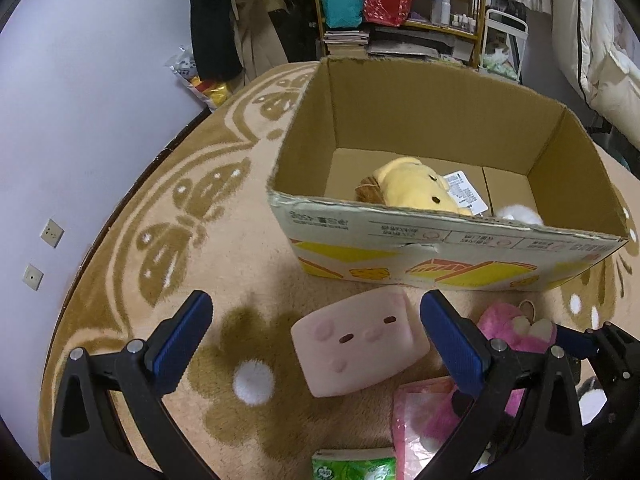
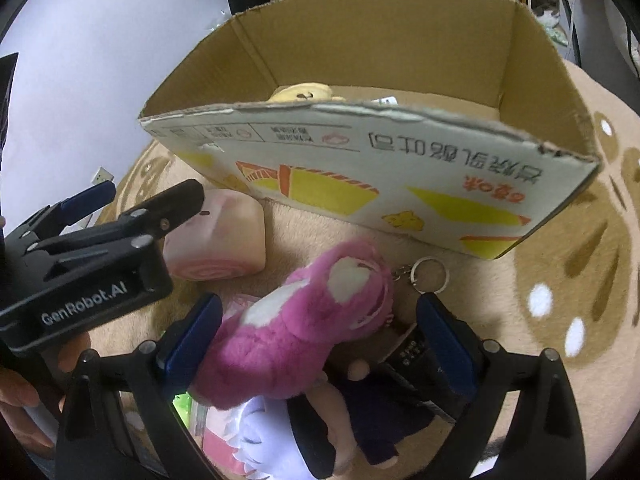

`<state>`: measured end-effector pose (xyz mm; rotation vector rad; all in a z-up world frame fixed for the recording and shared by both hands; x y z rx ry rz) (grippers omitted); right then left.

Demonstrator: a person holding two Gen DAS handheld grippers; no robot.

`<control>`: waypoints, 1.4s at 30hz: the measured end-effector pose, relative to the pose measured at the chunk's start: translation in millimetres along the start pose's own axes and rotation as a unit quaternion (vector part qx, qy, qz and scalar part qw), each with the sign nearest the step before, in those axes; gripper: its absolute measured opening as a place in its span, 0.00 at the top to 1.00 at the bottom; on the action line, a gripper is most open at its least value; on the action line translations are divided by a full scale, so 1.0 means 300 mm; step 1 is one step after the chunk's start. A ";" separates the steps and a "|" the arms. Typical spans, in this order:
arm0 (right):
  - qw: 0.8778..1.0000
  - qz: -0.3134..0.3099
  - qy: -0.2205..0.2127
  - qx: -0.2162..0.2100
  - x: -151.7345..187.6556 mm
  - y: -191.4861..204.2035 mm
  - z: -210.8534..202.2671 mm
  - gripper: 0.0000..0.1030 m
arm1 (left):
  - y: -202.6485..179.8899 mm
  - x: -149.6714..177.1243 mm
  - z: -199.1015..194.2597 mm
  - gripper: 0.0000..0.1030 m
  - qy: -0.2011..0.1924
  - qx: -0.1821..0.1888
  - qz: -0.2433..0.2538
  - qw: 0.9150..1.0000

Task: Organize soft objects
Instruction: 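Grasp the pink square plush with left tool while right tool grasps pink bear plush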

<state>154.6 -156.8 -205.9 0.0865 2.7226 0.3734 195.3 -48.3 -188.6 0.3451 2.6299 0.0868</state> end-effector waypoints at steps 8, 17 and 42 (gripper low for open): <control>1.000 -0.007 0.018 -0.003 -0.001 0.031 0.059 0.01 | -0.035 0.008 0.073 0.00 0.019 0.012 0.008 1.000; 1.000 -0.005 0.020 0.017 0.006 0.046 0.073 0.16 | -0.045 0.038 0.154 0.01 0.057 0.021 -0.005 0.998; 0.999 0.001 -0.035 0.015 0.028 0.049 -0.057 0.60 | 0.037 0.084 -0.005 0.61 0.031 0.017 -0.042 0.999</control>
Point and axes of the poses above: each gripper's, at about its wrist camera, not at the fingertips, and z roughly the way its jaws point, y to its left, x to its underside, the point moved 7 cm from there along z, roughly the way its jaws point, and after that the axes turned 6 degrees about y, right-handed, at the moved point
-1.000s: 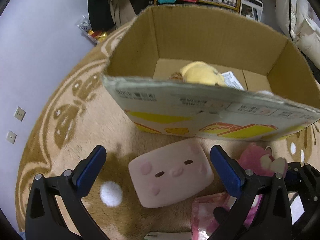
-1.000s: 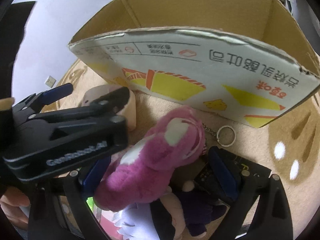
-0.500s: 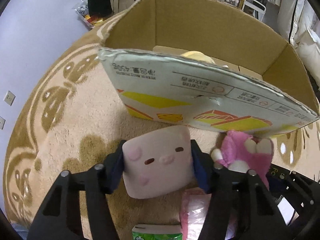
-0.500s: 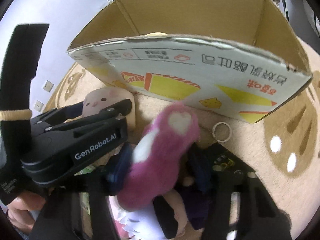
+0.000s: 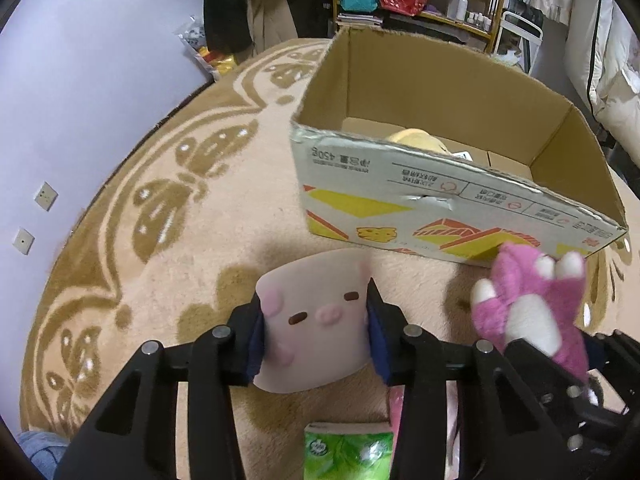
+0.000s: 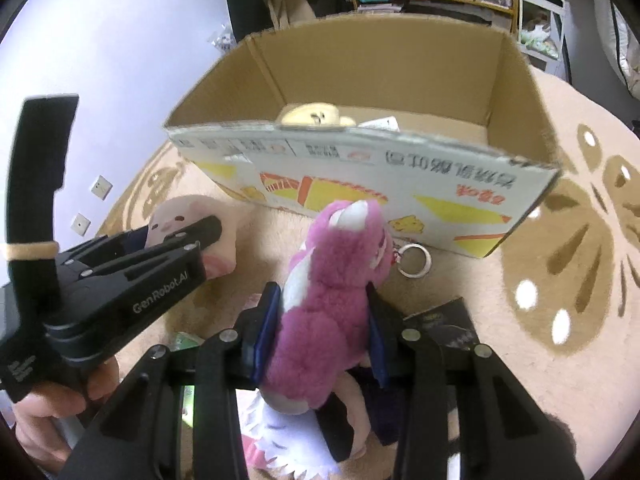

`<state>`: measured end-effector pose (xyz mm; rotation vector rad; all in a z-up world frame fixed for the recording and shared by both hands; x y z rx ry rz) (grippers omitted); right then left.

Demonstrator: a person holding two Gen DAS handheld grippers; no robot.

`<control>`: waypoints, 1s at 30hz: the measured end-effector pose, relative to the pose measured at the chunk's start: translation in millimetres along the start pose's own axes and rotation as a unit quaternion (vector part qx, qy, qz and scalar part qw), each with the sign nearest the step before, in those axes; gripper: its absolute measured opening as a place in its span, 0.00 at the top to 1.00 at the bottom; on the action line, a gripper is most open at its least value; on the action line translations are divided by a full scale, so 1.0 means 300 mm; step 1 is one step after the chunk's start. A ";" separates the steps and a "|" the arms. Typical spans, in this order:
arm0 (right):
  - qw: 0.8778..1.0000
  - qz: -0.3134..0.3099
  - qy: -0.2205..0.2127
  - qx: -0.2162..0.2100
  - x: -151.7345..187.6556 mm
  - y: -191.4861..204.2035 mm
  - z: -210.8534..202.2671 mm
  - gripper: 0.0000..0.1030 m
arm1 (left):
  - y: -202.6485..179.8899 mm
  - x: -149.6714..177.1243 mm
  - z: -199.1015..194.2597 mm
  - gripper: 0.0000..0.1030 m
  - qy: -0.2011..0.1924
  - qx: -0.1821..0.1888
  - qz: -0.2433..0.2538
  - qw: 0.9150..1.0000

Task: Organize soft objects
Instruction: 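Grasp the pink square plush with left tool while right tool grasps pink bear plush, then lift both plushes over the box and release them inside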

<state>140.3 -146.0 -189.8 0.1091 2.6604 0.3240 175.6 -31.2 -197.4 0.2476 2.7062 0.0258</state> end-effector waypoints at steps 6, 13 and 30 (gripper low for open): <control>1.000 0.012 -0.027 -0.006 -0.016 -0.034 -0.122 0.60 | -0.002 0.008 -0.082 0.65 -0.020 -0.016 0.007 1.000; 0.998 0.022 -0.053 -0.017 0.004 -0.042 -0.225 0.60 | 0.011 0.002 -0.177 0.68 -0.057 -0.022 0.015 0.998; 0.990 0.029 -0.137 -0.031 -0.061 -0.032 -0.377 0.59 | -0.002 -0.111 -0.393 0.69 -0.170 -0.036 0.025 0.985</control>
Point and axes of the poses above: each gripper's, at about its wrist camera, not at the fingertips, and z roughly the way its jaws point, y to its left, x to its underside, the point moved 7 cm from there along z, roughly the way its jaws point, and after that the axes turned 6 degrees about y, right-handed, at the moved point
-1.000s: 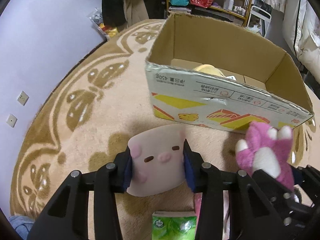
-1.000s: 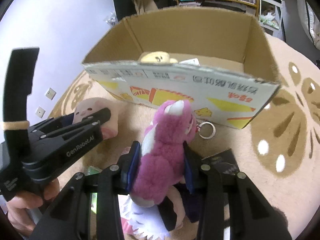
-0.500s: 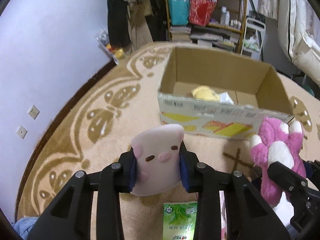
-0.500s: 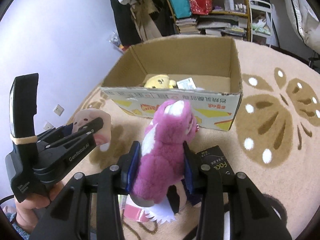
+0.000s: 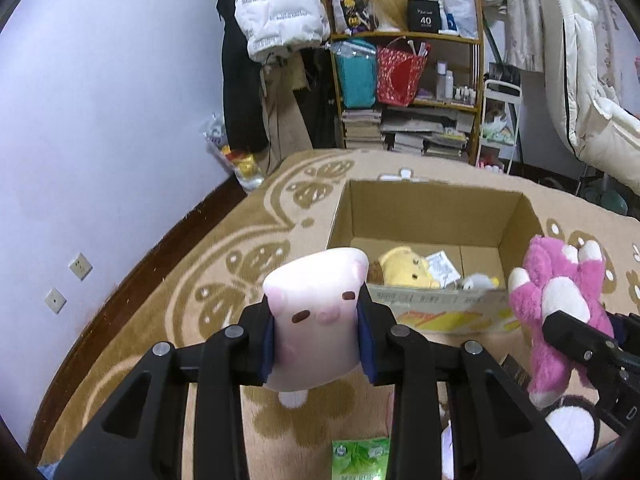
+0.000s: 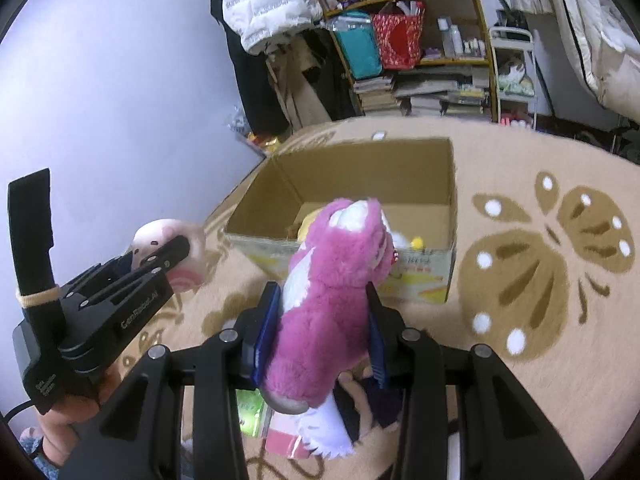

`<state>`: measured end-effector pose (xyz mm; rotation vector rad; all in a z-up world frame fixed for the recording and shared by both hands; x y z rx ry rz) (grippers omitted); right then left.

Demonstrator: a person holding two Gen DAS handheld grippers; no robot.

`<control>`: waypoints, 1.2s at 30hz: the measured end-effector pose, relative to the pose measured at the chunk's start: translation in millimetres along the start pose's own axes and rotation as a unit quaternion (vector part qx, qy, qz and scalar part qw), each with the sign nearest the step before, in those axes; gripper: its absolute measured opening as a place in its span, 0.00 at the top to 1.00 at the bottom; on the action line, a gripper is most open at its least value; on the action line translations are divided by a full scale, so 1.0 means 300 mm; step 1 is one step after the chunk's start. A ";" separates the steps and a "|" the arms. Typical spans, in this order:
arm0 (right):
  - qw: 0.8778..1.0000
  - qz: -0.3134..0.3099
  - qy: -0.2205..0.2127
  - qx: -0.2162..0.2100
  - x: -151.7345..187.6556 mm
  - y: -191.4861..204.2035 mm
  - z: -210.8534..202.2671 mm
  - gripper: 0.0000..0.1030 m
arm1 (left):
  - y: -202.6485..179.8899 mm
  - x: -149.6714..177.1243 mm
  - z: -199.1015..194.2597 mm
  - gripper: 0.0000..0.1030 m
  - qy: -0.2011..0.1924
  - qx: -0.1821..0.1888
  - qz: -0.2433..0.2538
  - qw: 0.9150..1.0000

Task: Organize soft objects
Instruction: 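Lift both plushes over the box and release them inside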

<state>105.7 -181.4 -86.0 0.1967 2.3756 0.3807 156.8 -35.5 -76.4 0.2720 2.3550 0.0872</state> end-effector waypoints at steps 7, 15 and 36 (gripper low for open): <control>1.000 -0.011 -0.024 0.008 -0.067 -0.001 -0.003 0.59 | -0.011 -0.066 -0.012 0.69 -0.028 0.003 0.007 1.000; 0.998 -0.027 -0.053 0.009 -0.155 0.005 -0.005 0.59 | -0.027 -0.166 -0.024 0.69 -0.067 0.006 0.016 0.998; 0.996 -0.046 -0.043 0.059 -0.245 -0.076 0.149 0.58 | -0.180 -0.209 0.162 0.65 -0.046 0.031 0.060 0.997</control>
Point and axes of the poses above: each gripper's, at about its wrist camera, not at the fingertips, and z roughly the way its jaws point, y to its left, x to its underside, the point moved 7 cm from there along z, roughly the way its jaws point, and after that the axes turned 6 degrees about y, right-handed, at the moved point
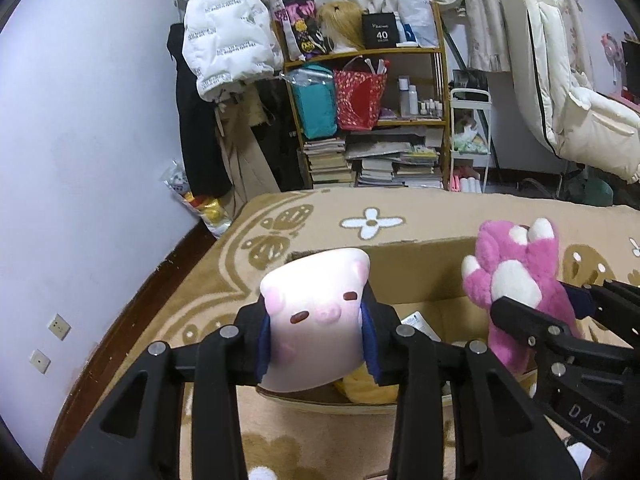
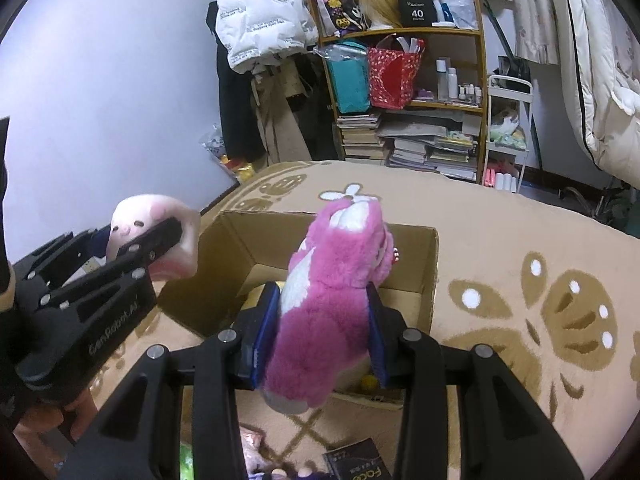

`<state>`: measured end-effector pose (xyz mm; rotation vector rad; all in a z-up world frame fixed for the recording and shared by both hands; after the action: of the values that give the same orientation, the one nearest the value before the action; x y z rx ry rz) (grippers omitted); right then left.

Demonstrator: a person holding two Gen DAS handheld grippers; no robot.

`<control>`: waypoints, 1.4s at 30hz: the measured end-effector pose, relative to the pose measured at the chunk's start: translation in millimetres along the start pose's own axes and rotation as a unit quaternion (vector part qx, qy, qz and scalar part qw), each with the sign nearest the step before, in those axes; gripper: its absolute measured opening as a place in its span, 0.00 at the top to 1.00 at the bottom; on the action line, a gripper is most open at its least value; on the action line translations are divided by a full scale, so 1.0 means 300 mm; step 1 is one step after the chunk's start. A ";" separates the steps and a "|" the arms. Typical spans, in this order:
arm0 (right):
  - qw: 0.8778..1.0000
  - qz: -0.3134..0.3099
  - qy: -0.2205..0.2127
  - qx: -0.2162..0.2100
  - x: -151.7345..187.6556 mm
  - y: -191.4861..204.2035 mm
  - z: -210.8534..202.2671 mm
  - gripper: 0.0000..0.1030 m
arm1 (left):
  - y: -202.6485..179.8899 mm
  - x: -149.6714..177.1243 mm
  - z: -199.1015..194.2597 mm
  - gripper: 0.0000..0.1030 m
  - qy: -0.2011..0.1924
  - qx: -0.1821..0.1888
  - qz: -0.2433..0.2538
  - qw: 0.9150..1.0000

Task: Organize soft objects
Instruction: 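Lift both plushes over the box and release them inside, then grasp the green tissue pack with left tool while right tool grasps black Face tissue pack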

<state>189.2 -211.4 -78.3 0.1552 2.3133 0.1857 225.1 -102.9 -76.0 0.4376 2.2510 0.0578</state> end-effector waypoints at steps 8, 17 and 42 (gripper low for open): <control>1.000 0.011 0.021 0.002 0.016 -0.036 0.059 0.56 | 0.019 0.027 0.067 0.54 0.028 -0.007 -0.019 0.999; 1.000 0.017 0.020 0.003 0.015 -0.044 0.039 0.29 | 0.080 0.020 0.001 0.09 -0.003 -0.044 -0.027 0.999; 0.995 0.084 0.043 -0.015 0.154 -0.085 -0.133 0.02 | 0.120 0.221 -0.204 0.00 0.058 -0.030 -0.047 0.997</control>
<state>127.3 -232.0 -89.2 0.3321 2.3817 0.3172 150.2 -41.0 -77.4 0.3029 2.3736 0.1031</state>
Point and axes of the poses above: each gripper's, at about its wrist camera, not at the fingertips, and z roughly the way its jaws point, y to its left, x to its underside, the point moved 7 cm from there along z, roughly the way its jaws point, and after that the axes turned 6 degrees about y, right-handed, at the moved point
